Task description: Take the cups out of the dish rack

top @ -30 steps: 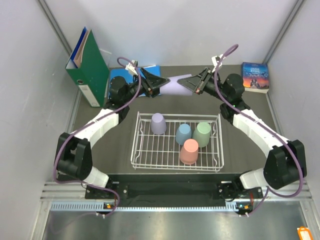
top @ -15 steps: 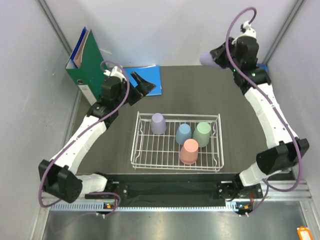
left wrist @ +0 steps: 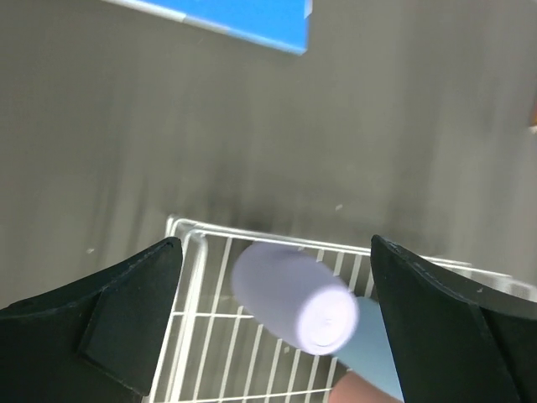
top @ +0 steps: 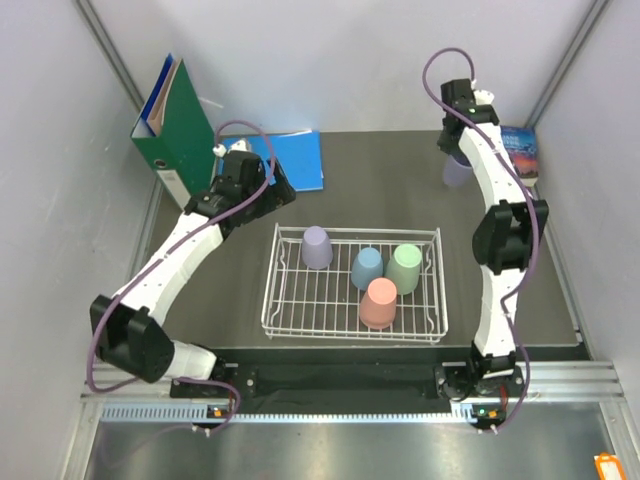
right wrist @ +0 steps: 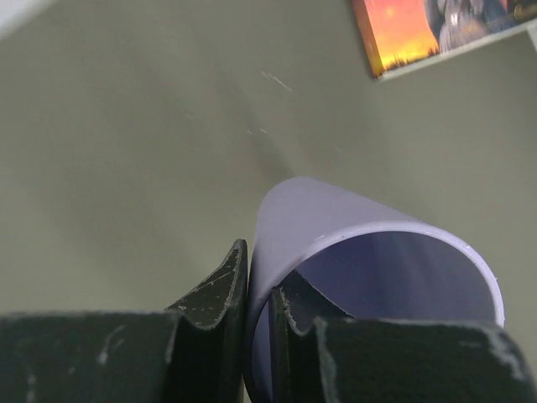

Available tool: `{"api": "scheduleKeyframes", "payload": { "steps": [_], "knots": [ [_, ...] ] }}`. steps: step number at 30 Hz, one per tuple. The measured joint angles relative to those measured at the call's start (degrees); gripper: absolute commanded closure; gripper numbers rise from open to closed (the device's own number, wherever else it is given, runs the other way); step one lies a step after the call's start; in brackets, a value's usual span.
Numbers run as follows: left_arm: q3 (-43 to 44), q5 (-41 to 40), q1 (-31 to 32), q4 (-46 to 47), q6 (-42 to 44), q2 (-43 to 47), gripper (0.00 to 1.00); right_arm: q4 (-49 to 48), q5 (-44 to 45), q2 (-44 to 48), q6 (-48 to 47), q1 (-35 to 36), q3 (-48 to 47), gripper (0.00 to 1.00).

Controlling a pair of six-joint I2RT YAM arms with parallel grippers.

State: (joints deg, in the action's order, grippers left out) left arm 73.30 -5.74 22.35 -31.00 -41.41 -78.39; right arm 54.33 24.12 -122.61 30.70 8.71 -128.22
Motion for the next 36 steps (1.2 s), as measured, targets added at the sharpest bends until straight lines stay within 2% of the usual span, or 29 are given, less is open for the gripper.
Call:
{"api": "scheduleKeyframes", "payload": {
  "steps": [5, 21, 24, 25, 27, 28, 31, 36],
  "knots": [
    [0.13, -0.9, 0.0, -3.5, 0.9, -3.85, 0.03, 3.02, 0.59, -5.2, -0.28, -1.55, 0.48, 1.0],
    [1.18, -1.64, 0.11, -5.14, 1.07, -8.87, 0.03, -1.01, -2.01, -8.92, -1.84, -3.1, 5.05, 0.99],
    [1.25, -1.68, 0.11, -5.18, 1.09, -9.16, 0.01, -1.38, -2.58, -8.92, -2.25, -3.13, 5.14, 0.88],
    [1.31, -1.7, 0.11, -5.18, 1.11, -9.27, 0.01, -1.44, -2.71, -8.92, -2.43, -3.13, 5.16, 0.78],
    [1.4, -1.81, 0.11, -5.22, 1.22, -9.27, 0.01, -2.19, -3.15, -8.74, -2.51, -3.13, 5.68, 0.68],
    [1.49, -1.9, 0.13, -5.22, 1.33, -9.27, 0.01, -3.08, -3.96, -8.5, -2.51, -3.15, 6.47, 0.57],
    [1.88, -2.34, 0.15, -5.14, 1.88, -9.25, 0.01, -4.5, -5.84, -7.72, -2.27, -3.1, 9.14, 0.44],
    [2.93, -2.91, 0.15, -5.11, 2.67, -9.2, 0.01, -5.18, -8.46, -3.26, -2.29, -2.23, 10.58, 0.34]
  ]
}}
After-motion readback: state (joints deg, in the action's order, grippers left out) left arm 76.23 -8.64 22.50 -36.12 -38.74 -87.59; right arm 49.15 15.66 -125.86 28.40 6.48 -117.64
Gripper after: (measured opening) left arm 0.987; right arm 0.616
